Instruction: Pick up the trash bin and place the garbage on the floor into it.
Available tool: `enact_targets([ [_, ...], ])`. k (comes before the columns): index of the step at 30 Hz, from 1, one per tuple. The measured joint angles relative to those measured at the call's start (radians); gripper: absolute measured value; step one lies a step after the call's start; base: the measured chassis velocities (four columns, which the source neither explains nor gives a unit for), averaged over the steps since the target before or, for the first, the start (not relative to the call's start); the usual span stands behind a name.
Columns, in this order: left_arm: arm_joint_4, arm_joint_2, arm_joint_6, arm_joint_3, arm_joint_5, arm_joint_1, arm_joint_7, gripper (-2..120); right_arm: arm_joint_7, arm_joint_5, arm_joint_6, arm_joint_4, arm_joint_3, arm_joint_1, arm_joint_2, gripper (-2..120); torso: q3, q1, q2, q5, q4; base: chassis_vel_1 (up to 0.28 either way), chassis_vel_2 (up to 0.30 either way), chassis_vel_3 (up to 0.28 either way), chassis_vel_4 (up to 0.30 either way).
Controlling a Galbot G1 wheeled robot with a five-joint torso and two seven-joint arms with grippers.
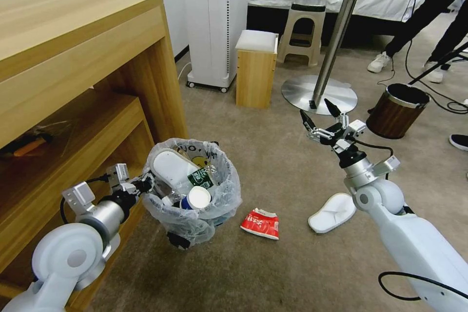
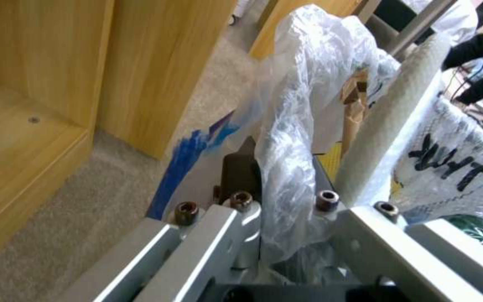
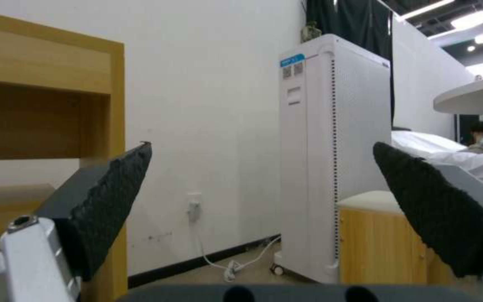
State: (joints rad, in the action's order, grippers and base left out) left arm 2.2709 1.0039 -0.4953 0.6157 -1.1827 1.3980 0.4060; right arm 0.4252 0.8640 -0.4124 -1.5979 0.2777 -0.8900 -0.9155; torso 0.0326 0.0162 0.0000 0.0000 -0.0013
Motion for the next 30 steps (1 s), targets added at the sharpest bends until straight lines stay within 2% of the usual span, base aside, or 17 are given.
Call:
enact_targets([
  [10, -0.059, 0.009, 0.042, 0.015, 0.073, 0.036, -0.014, 3, 0.001, 0.000, -0.001, 0.000, -0.005, 0.004, -0.003, 100, 0.000, 0.000, 0.000, -0.0002, 0.0000, -0.068, 0.069, 0.080, -0.073],
  [24, -0.064, 0.023, 0.054, 0.012, 0.088, 0.039, -0.006, 3, -0.020, -0.010, 0.008, 0.003, -0.013, -0.011, 0.004, 100, 0.000, 0.000, 0.000, 0.0000, -0.0002, -0.031, 0.043, 0.045, -0.042],
  [27, -0.066, 0.021, 0.054, 0.016, 0.093, 0.040, -0.006, 3, -0.024, -0.029, 0.022, 0.000, -0.020, -0.021, 0.010, 100, 0.000, 0.000, 0.000, 0.0000, -0.0001, 0.000, 0.000, 0.000, 0.000],
  [30, -0.067, 0.020, 0.054, 0.019, 0.095, 0.043, -0.005, 3, 0.001, -0.112, 0.075, 0.016, -0.038, -0.041, 0.031, 100, 0.000, 0.000, 0.000, -0.0001, 0.0001, 0.000, 0.000, 0.000, 0.000],
])
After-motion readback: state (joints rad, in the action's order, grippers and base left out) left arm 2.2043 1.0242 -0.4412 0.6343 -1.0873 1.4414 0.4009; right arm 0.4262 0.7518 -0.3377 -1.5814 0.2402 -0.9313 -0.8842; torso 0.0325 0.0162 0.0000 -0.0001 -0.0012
